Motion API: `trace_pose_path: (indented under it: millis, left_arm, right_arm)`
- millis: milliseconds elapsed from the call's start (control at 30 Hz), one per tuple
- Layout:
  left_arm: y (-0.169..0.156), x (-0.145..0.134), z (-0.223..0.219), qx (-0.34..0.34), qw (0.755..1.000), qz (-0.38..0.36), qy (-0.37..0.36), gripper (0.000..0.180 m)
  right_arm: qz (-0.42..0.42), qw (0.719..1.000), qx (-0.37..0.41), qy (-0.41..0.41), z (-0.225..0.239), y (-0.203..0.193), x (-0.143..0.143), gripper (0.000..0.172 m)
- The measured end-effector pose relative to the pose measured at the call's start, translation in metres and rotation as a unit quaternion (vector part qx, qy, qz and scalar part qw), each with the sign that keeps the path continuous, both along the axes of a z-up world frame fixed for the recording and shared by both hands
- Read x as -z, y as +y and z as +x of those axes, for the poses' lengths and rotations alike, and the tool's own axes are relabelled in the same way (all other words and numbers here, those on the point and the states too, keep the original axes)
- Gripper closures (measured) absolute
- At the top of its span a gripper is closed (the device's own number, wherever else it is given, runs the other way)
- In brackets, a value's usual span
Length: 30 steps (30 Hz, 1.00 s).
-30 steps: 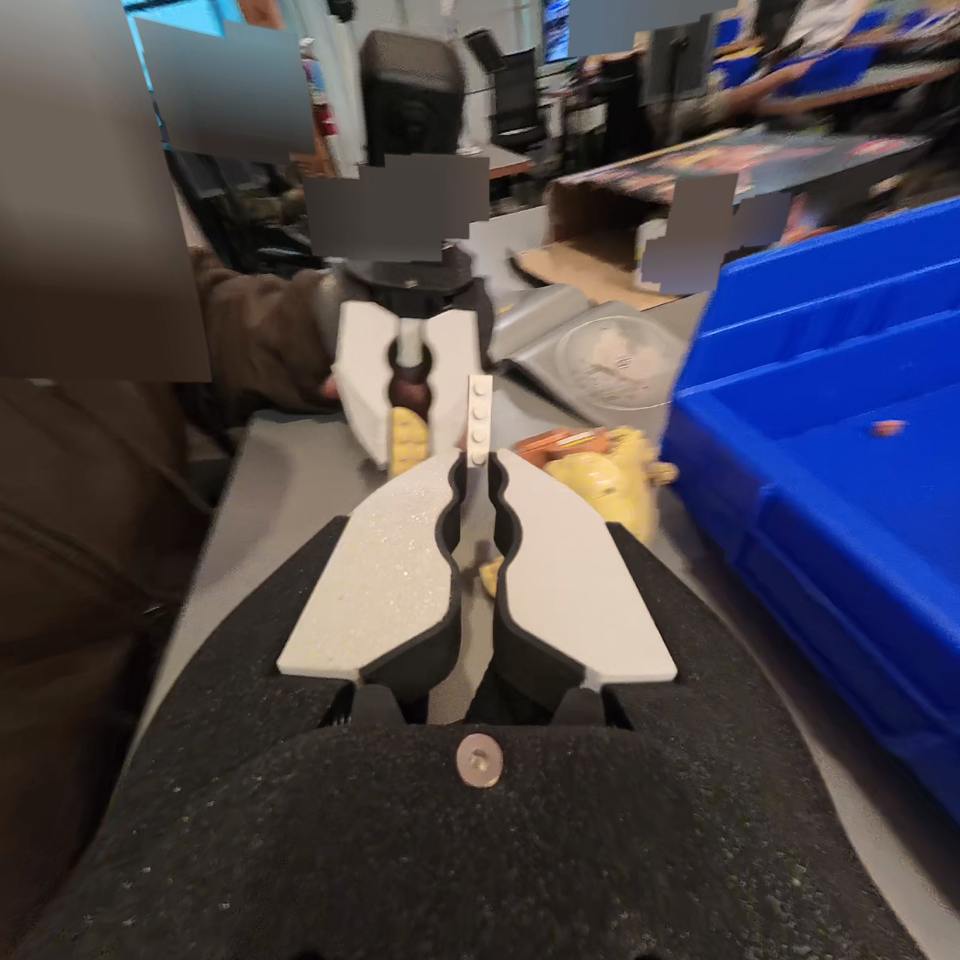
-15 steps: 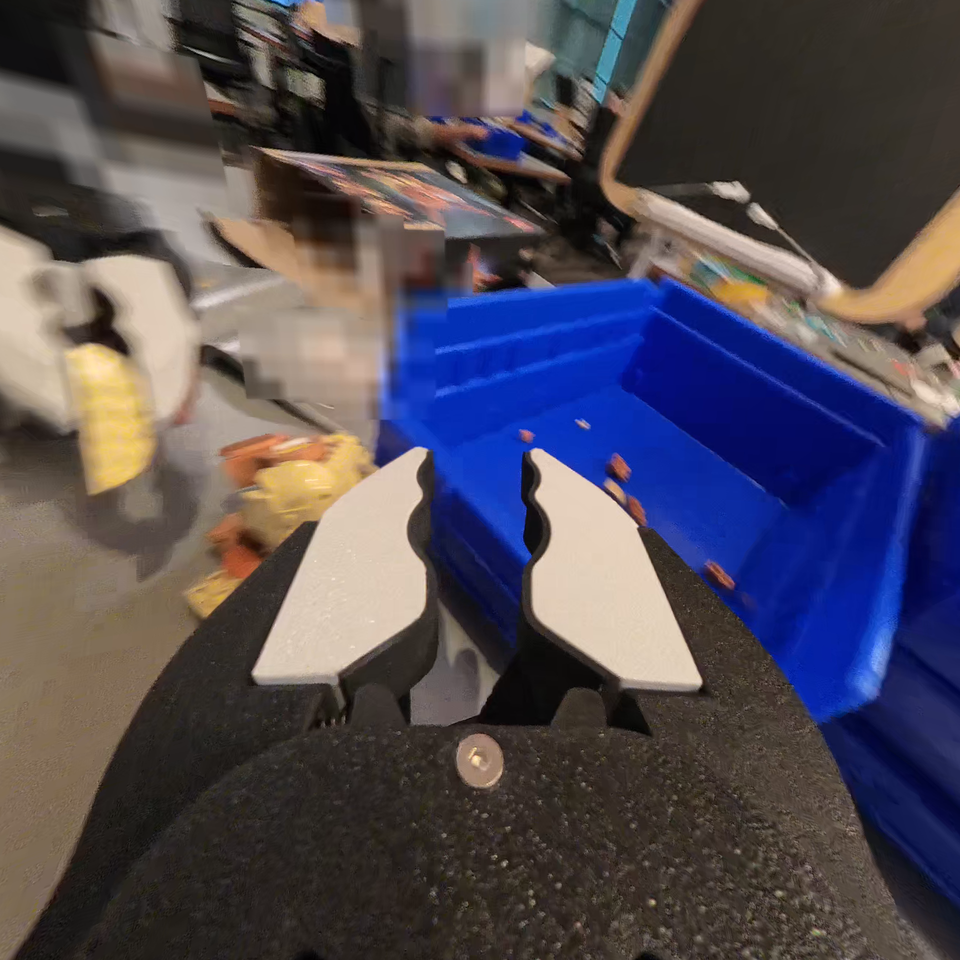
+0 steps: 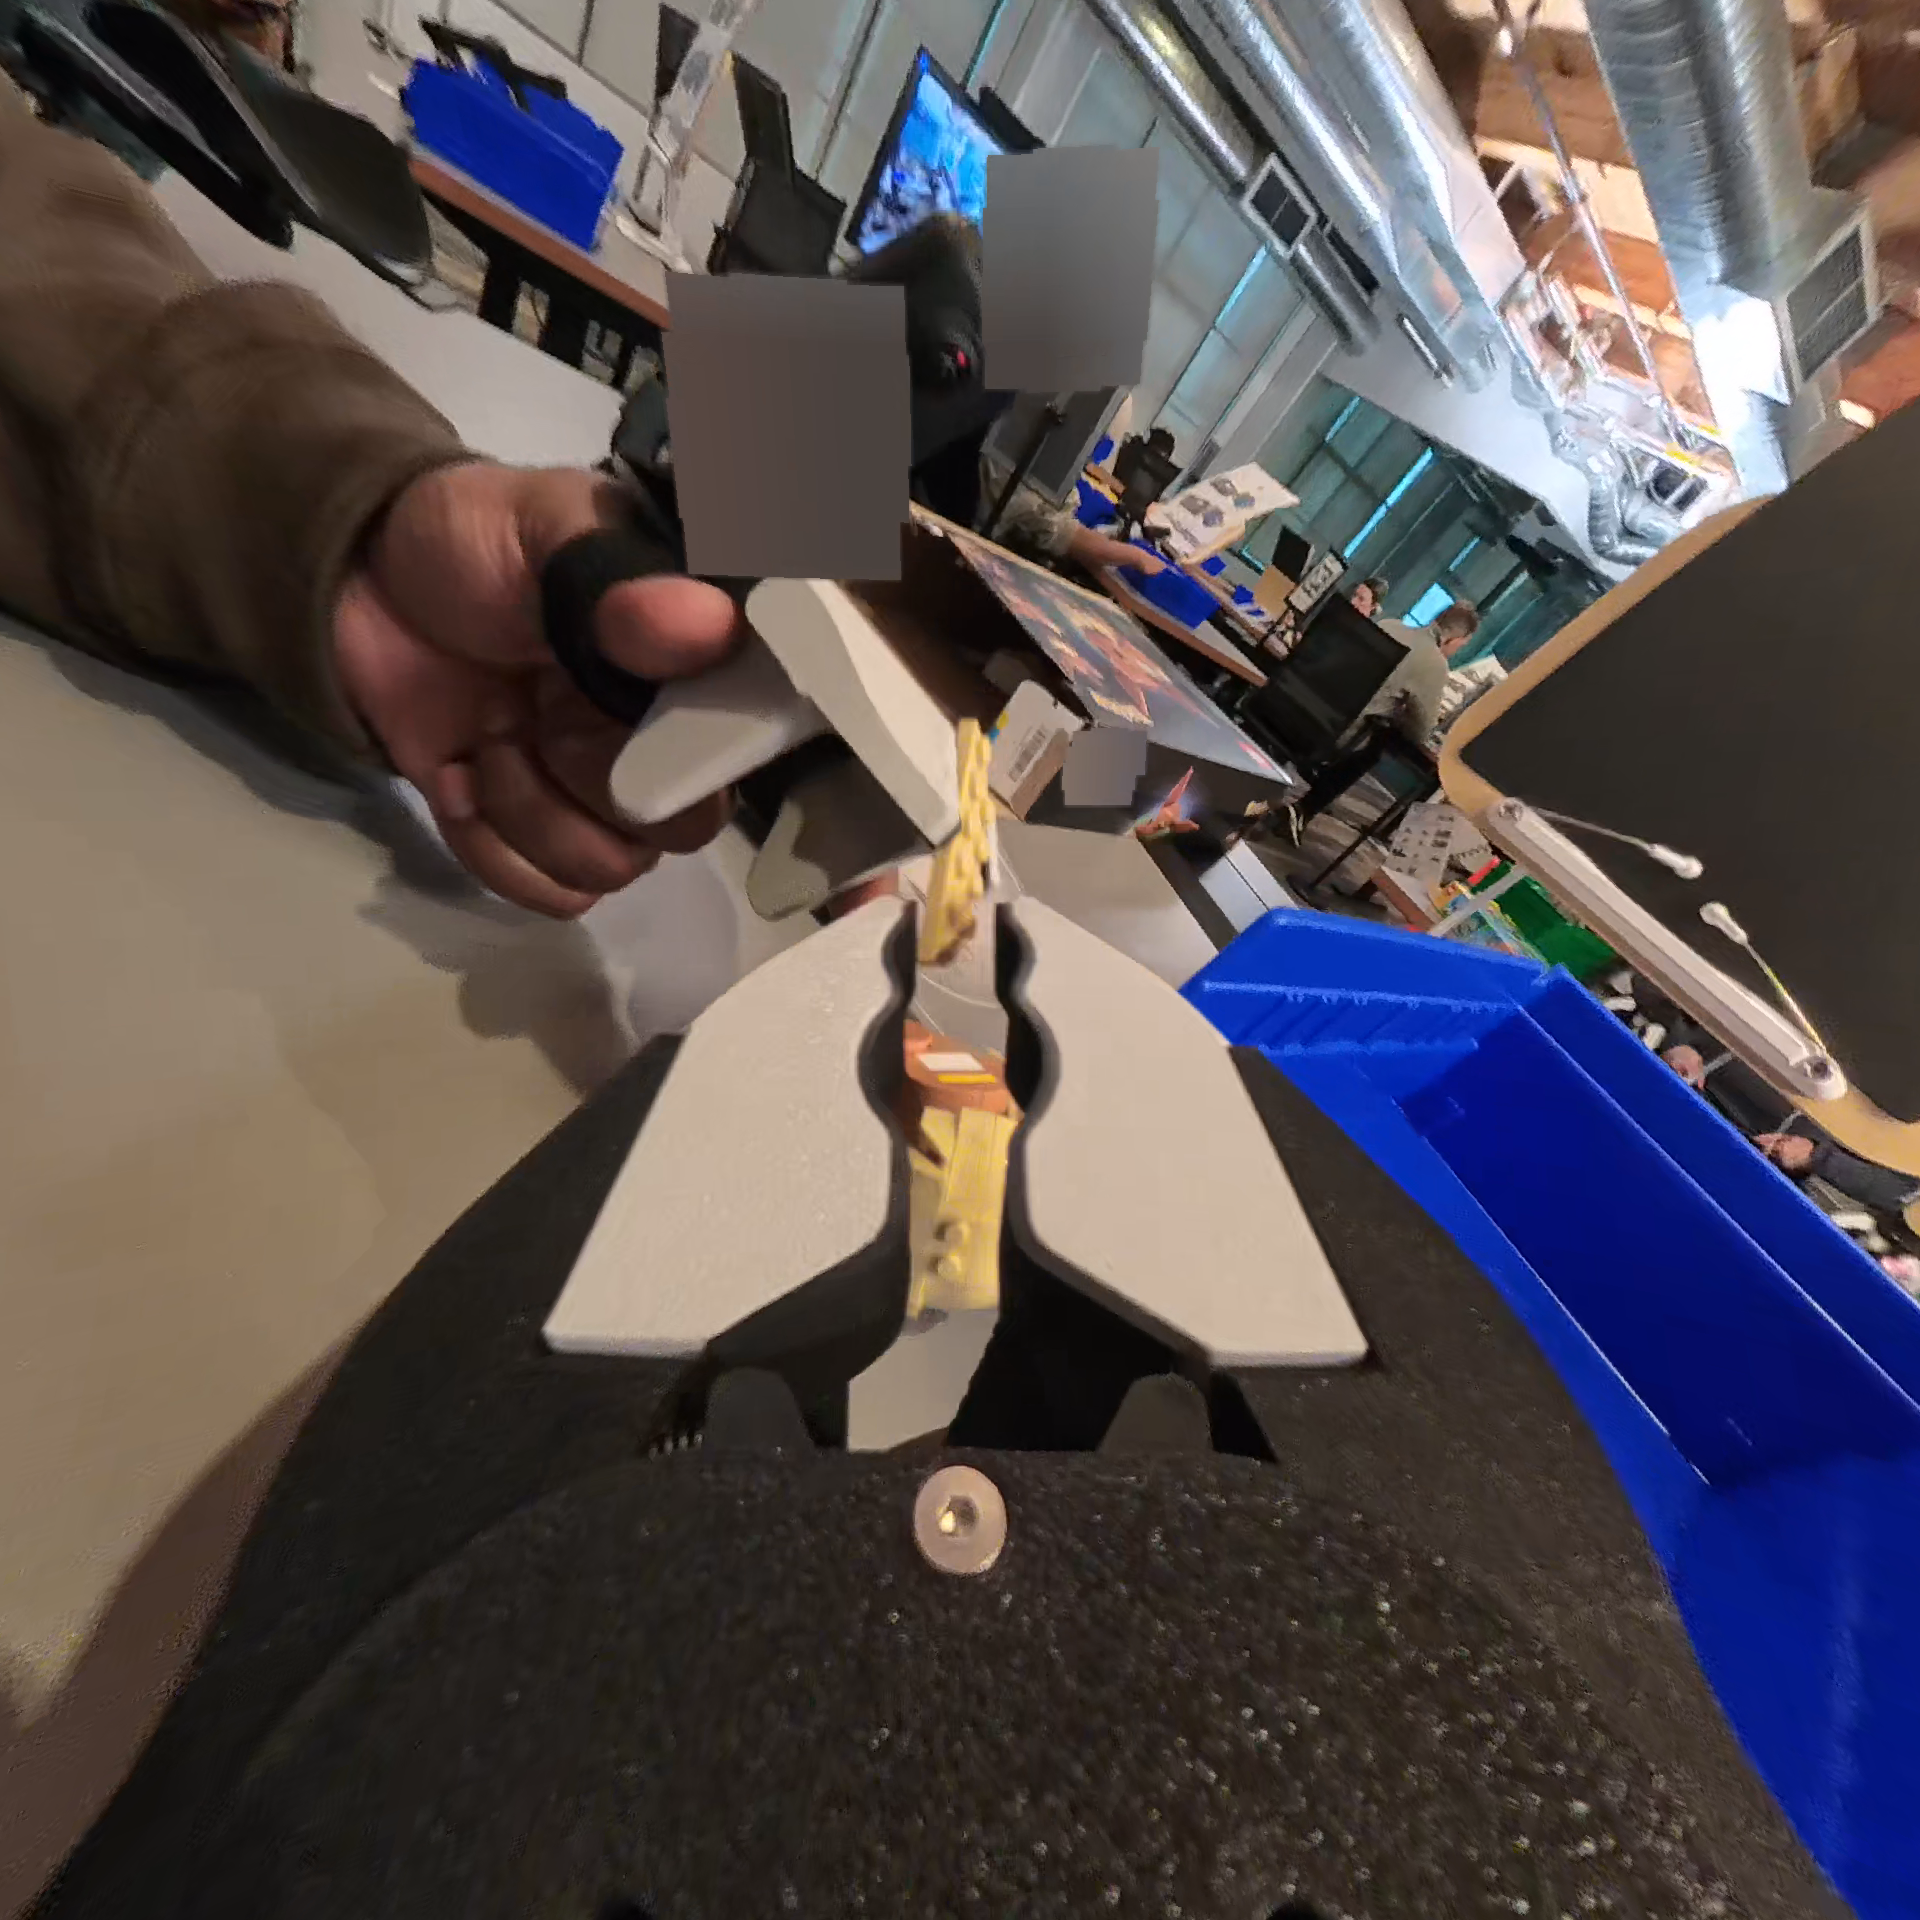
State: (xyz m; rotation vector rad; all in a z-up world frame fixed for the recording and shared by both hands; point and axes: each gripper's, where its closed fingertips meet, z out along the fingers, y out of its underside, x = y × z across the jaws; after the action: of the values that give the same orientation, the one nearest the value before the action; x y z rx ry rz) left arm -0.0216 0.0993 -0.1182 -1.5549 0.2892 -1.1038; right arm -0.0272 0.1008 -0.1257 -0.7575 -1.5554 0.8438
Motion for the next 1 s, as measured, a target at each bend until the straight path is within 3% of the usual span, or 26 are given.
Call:
trace_pose_path:
  millis: [167, 233, 300, 333, 367, 433, 500, 633, 800, 1000]
  left_arm:
    - [0.005, -0.002, -0.009, -0.029, 1.0, -0.004, -0.009, 0.164]
    - [0.008, -0.003, -0.016, -0.042, 0.999, -0.007, -0.014, 0.161]
    - [0.01, -0.002, -0.019, -0.045, 0.999, -0.013, -0.016, 0.162]
    - [0.01, -0.001, -0.02, -0.047, 0.999, -0.015, -0.015, 0.162]
    - [0.011, 0.001, -0.02, -0.048, 0.999, -0.017, -0.01, 0.162]
    - [0.011, 0.004, -0.019, -0.049, 0.999, -0.02, 0.003, 0.161]
    - [0.012, 0.006, -0.02, -0.053, 0.998, -0.019, 0.015, 0.162]
    - [0.013, 0.007, -0.024, -0.061, 0.998, -0.02, 0.026, 0.162]
    - [0.014, 0.014, -0.024, -0.061, 0.997, -0.029, 0.044, 0.162]
    - [0.01, 0.035, -0.013, -0.045, 0.984, -0.036, 0.169, 0.163]
  right_arm:
    - [-0.045, 0.999, 0.02, 0.02, 0.0, 0.016, -0.015, 0.167]
    - [-0.092, 0.993, 0.073, 0.033, 0.0, 0.051, -0.026, 0.167]
    - [-0.151, 0.972, 0.179, 0.027, 0.002, 0.107, -0.027, 0.166]
    - [-0.182, 0.958, 0.221, 0.006, 0.005, 0.13, -0.02, 0.162]
    - [-0.211, 0.946, 0.243, -0.019, 0.007, 0.146, -0.01, 0.144]
    - [-0.241, 0.935, 0.251, -0.067, 0.011, 0.156, 0.007, 0.13]
    - [-0.219, 0.944, 0.229, -0.092, 0.015, 0.145, 0.012, 0.133]
    - [-0.14, 0.97, 0.105, -0.17, 0.028, 0.087, 0.026, 0.144]
    - [-0.107, 0.952, -0.04, -0.282, 0.046, 0.016, 0.065, 0.146]
    - [-0.083, 0.941, -0.04, -0.326, 0.039, -0.001, 0.091, 0.146]
